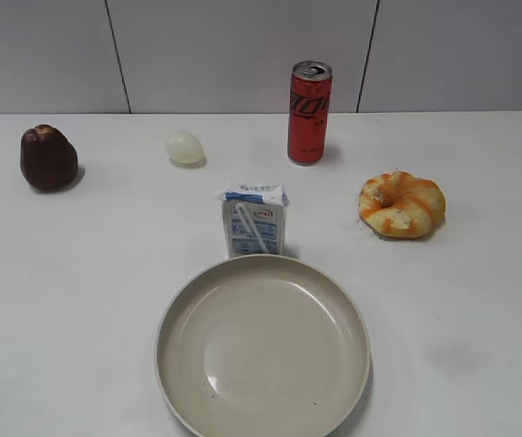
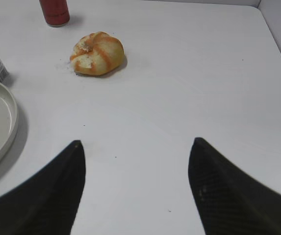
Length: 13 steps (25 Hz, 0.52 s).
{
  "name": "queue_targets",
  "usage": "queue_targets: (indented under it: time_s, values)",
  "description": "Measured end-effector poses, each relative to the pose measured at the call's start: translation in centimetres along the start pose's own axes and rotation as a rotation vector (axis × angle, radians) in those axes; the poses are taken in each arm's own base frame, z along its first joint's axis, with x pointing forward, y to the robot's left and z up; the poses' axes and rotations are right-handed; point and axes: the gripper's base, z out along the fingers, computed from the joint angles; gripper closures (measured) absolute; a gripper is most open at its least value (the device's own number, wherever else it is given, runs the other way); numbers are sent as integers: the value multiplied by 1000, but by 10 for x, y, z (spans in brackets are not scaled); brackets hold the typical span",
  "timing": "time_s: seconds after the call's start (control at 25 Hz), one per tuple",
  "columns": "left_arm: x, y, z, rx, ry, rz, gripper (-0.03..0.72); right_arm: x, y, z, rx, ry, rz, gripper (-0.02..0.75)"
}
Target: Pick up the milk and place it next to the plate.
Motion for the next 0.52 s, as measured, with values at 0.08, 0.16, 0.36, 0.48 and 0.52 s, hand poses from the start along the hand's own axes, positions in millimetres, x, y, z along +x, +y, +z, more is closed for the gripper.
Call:
queue_targets:
  time_s: [0.08, 0.16, 0.36, 0.48, 0.52]
  values:
    - [0, 0, 0, -2, 0, 1, 198, 0, 0, 0, 0, 0, 0, 238]
    - [0, 0, 0, -5, 1, 2, 198, 0, 0, 0, 0, 0, 0, 238]
    - [1, 1, 0, -7, 3, 4, 198, 0, 0, 0, 0, 0, 0, 238]
    - [1, 1, 0, -7, 3, 4, 198, 0, 0, 0, 0, 0, 0, 238]
    - [1, 1, 0, -7, 3, 4, 198, 0, 0, 0, 0, 0, 0, 238]
